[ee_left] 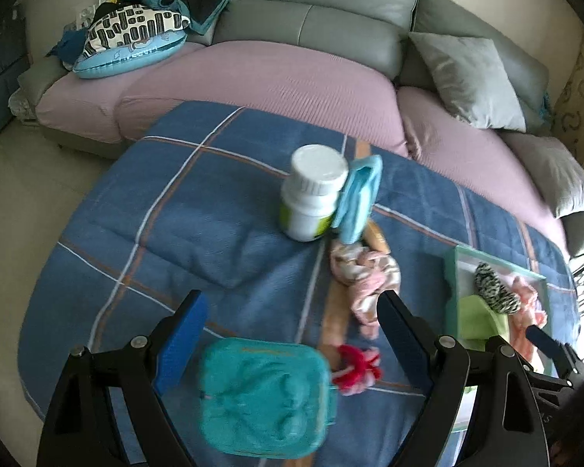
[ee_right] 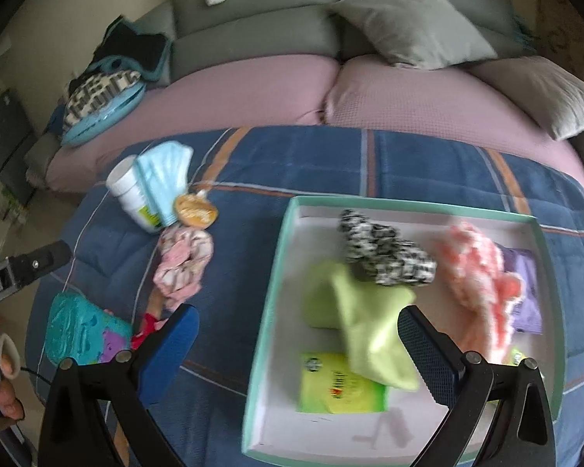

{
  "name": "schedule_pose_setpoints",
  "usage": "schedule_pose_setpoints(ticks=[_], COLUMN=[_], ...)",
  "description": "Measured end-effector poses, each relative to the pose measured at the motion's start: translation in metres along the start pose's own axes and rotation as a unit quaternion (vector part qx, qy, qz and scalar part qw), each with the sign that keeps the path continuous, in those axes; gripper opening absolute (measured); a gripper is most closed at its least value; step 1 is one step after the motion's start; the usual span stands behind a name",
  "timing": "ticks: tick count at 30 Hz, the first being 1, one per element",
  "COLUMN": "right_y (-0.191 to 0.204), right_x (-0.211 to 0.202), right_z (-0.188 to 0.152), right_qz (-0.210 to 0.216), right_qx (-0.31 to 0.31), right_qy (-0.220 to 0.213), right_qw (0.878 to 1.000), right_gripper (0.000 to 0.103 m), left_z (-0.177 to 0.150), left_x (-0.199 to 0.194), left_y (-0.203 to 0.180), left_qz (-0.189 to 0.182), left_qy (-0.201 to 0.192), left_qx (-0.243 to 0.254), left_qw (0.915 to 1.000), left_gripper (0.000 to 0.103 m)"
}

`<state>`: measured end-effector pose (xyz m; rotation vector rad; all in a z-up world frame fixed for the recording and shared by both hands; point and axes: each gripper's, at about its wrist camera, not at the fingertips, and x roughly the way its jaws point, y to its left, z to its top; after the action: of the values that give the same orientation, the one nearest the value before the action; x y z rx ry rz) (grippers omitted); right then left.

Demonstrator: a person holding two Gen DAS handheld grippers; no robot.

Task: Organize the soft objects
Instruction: 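Lower the right gripper onto the red bow beside the teal box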

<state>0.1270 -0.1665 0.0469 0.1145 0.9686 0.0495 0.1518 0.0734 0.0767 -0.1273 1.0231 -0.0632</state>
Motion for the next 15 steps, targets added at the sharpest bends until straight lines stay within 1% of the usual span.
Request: schedule_pose_setpoints(ticks=[3,8,11,13,15], right_y=[0.015,0.04,0.055,0.062,0.068], right_x=[0.006,0.01,0.011,0.014,0.019], right_z=[0.002,0.002,0.001,-0.002,-0.006], right_qz=[0.006,0.034,0.048,0.059,0.071], right_qx=[-0.021,-0.051,-0.071,-0.082,-0.087], right_qy=[0.004,0.008,0.011,0.016,0.028], right_qw=[1.0,0.998,0.996,0.995,0.993], right_gripper=[0.103,0.103,0.103,0.101,0.098], left_z=[0.003,0.01,0.013,0.013,0.013], left_x=[0.004,0.008,0.011,0.016,0.022], left_y=[0.007,0.01,0.014,0.016,0.018], left_qz=[-0.011,-0.024,-0.043,-0.059,-0.066], left_qy=[0.016,0.036,0.048,0.063,0.075], left_qx=[0.009,0.029,0.023,0.015,0.011], left_qw=[0.9998,0.9987,0.9977,0.9962,0.9949], left_gripper=[0.089,0.089,0.089,0.089,0.089])
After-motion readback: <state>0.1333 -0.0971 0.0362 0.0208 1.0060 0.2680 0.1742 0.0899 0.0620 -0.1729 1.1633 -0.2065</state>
